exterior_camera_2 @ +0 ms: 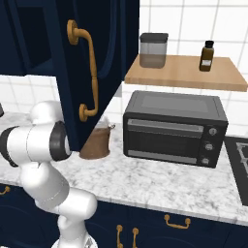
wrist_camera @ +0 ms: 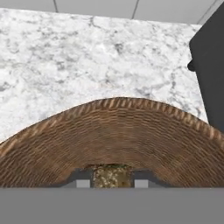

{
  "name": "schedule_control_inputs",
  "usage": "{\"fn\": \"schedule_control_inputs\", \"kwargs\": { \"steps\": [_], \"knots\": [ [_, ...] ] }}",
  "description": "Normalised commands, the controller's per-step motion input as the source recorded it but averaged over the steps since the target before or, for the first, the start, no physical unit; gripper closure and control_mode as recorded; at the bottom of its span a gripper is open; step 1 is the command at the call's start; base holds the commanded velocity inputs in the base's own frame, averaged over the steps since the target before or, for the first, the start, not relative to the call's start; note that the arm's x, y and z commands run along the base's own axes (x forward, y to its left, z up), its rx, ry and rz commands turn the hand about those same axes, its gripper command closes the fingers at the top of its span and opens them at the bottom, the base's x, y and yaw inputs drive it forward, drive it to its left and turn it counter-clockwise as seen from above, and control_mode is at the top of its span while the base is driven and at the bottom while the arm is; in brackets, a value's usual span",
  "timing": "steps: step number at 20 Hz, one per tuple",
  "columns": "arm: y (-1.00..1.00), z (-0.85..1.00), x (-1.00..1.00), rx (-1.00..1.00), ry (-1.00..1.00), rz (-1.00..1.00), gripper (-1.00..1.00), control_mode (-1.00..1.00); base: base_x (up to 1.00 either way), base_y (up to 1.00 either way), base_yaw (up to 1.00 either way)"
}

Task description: Open the cabinet, pick up the bread from the cabinet and place it in the basket. Then move the basket to the dining counter.

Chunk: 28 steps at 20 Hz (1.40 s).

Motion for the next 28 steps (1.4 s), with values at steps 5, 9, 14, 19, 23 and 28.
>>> {"fn": "schedule_control_inputs", "kwargs": {
  "steps": [5, 9, 14, 19, 23, 28],
  "knots": [
    [0.06, -0.02, -0.43, 0.0, -0.07, -0.02, -1.0, -1.0, 0.0, 0.0, 0.0],
    [0.0, 0.24, -0.39, 0.0, -0.04, -0.13, -1.0, -1.0, 0.0, 0.0, 0.0],
    [0.01, 0.63, -0.64, 0.06, -0.01, -0.27, -1.0, -1.0, 0.0, 0.0, 0.0],
    [-0.23, 0.17, -0.64, 0.22, 0.04, -0.4, -1.0, -1.0, 0.0, 0.0, 0.0],
    [0.0, -0.1, -0.39, 0.09, 0.0, -0.48, -1.0, -1.0, 0.0, 0.0, 0.0],
    [-0.09, -0.15, -0.02, 0.01, 0.07, -0.37, -1.0, -1.0, 0.0, 0.0, 0.0]
  ]
}}
